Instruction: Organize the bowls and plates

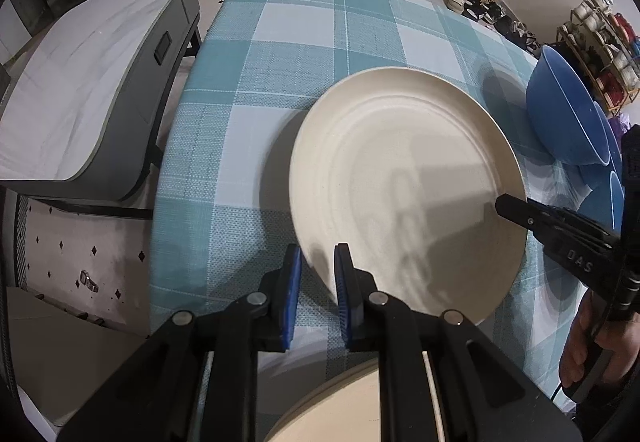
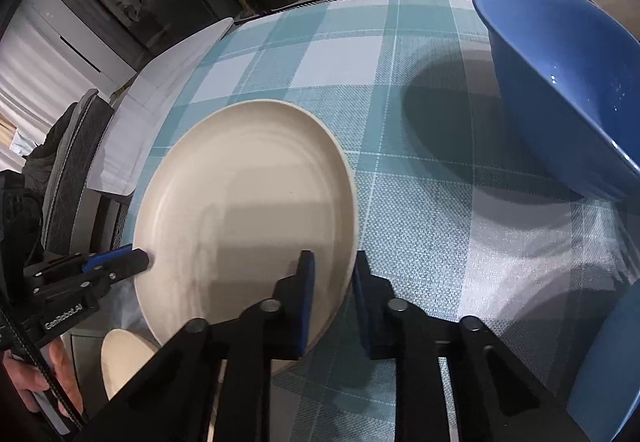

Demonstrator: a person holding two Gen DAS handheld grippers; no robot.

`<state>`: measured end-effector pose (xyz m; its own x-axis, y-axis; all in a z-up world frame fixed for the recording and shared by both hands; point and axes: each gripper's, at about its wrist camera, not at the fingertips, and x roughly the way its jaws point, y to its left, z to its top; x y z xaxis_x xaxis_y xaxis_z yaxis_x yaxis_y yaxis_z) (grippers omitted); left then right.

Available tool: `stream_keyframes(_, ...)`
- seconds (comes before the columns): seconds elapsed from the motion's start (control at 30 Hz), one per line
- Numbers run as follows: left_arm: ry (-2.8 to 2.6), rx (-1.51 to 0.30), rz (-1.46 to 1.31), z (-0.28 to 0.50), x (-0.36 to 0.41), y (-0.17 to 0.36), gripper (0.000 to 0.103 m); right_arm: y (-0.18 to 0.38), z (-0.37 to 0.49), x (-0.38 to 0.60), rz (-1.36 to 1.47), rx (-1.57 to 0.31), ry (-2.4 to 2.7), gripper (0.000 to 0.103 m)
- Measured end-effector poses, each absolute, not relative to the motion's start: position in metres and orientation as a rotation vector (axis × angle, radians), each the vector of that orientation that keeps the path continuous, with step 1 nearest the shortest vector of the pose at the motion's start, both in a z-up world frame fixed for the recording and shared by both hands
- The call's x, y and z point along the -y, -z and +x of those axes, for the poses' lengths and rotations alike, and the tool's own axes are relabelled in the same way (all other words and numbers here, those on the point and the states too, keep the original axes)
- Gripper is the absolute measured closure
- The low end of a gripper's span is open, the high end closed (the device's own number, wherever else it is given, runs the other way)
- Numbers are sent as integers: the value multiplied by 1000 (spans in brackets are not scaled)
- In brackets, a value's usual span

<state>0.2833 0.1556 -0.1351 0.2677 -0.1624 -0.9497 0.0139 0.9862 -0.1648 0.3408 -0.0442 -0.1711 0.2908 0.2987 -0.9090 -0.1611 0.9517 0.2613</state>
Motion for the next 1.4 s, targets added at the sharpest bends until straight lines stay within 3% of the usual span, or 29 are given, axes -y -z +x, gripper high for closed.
stream_keyframes(0.63, 72, -1228, -124, 282, -157, 113, 89, 168, 342, 43, 144, -1229, -293, 93)
stream_keyframes(1.4, 84, -1290, -222, 302, -163, 151, 89, 174, 347, 39, 101, -1144, -288, 91)
